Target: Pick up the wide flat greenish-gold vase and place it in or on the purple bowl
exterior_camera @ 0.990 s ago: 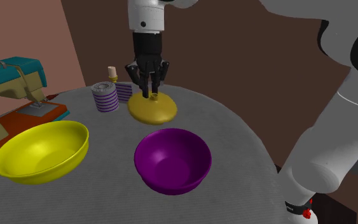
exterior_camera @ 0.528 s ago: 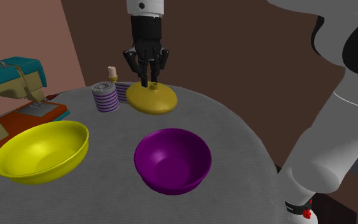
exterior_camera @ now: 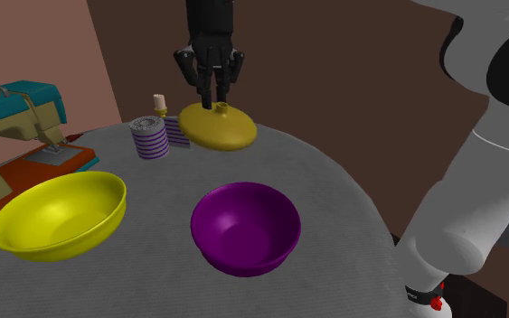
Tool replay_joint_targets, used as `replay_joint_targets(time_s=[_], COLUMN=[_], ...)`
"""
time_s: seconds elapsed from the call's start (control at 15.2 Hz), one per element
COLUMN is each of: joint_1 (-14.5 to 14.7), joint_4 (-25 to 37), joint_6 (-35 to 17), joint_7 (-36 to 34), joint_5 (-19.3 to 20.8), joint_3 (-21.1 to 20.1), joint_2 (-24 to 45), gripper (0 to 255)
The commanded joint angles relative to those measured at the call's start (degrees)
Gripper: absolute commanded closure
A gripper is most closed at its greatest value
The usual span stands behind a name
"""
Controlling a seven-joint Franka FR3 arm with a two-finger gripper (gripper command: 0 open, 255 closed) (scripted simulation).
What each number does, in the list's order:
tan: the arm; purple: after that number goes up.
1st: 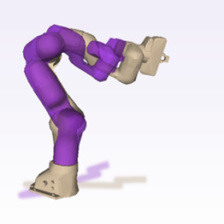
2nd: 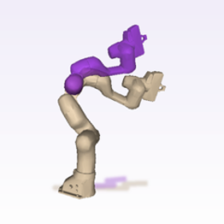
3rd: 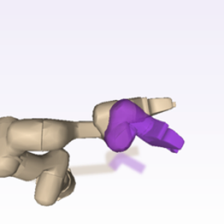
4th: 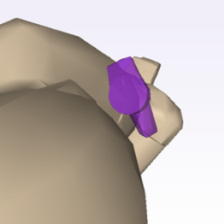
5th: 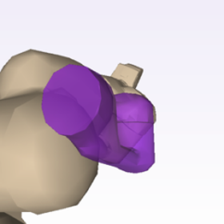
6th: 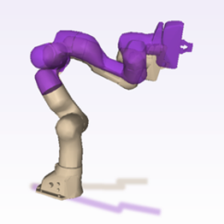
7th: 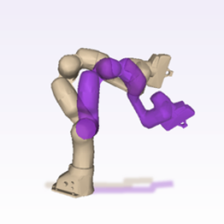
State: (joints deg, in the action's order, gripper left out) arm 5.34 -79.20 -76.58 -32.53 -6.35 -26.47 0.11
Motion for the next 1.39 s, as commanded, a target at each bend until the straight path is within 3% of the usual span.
replay_joint_targets(time_s=[0.0,0.66,1.32], joint_1=[0.50,4.17,4.51], joint_4=[-1.84,-8.03,-20.06], joint_6=[0.14,2.91,-4.87], joint_7=[-1.22,-9.68,-7.09], joint_5=[-1.17,-7.73,-9.27], joint_3=[-0.51,-3.91,-3.24], joint_2=[-2.41,-14.02,-18.41], gripper=[255,255,255])
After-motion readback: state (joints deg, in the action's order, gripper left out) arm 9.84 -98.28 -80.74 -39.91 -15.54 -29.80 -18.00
